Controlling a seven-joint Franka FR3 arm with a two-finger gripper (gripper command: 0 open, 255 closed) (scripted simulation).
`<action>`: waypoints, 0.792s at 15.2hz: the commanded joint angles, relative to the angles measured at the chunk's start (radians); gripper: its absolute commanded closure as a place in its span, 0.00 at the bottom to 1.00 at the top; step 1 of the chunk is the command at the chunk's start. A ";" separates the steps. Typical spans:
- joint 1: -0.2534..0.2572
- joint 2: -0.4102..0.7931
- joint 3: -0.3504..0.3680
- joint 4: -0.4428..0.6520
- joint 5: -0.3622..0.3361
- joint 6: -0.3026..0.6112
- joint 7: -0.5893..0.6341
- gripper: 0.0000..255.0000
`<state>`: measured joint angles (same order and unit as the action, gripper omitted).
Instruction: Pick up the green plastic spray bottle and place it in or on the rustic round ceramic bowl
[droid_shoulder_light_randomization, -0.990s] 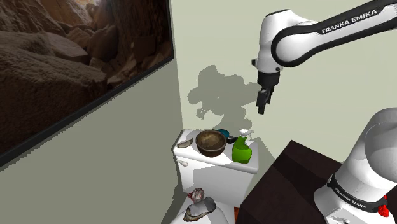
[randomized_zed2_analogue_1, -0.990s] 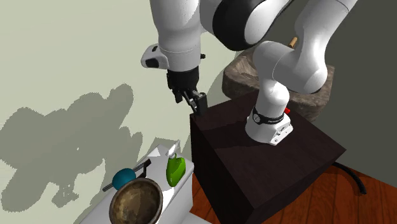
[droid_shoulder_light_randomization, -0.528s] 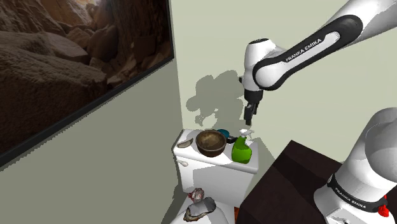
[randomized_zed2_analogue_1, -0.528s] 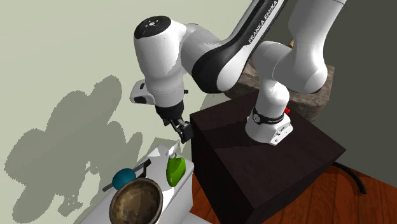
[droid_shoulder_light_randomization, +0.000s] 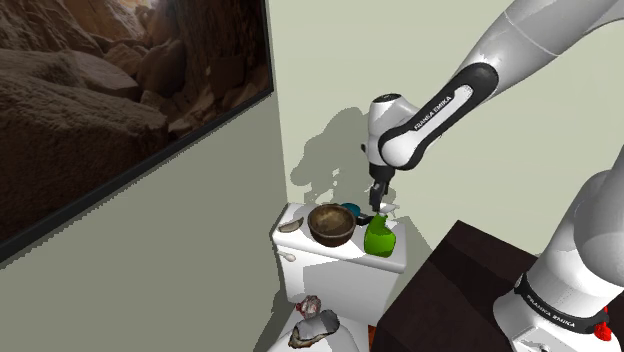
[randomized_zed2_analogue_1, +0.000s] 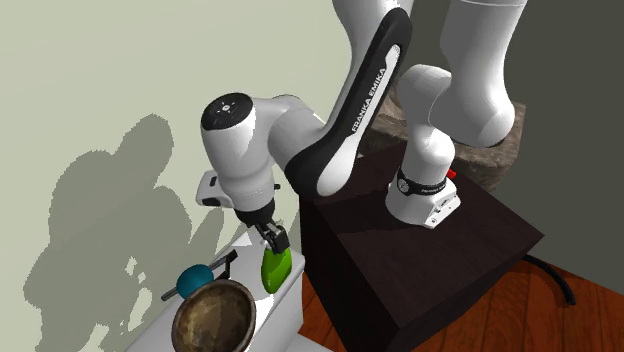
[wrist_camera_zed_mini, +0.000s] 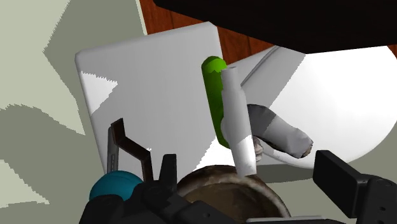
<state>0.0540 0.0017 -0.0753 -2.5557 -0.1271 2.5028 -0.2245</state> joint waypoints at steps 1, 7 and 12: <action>0.000 0.026 0.000 -0.006 -0.003 0.033 0.002 0.00; -0.003 0.073 -0.003 -0.012 -0.007 0.087 0.005 0.00; -0.003 0.073 -0.003 -0.012 -0.007 0.086 0.005 0.00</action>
<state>0.0511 0.0746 -0.0782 -2.5679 -0.1341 2.5892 -0.2193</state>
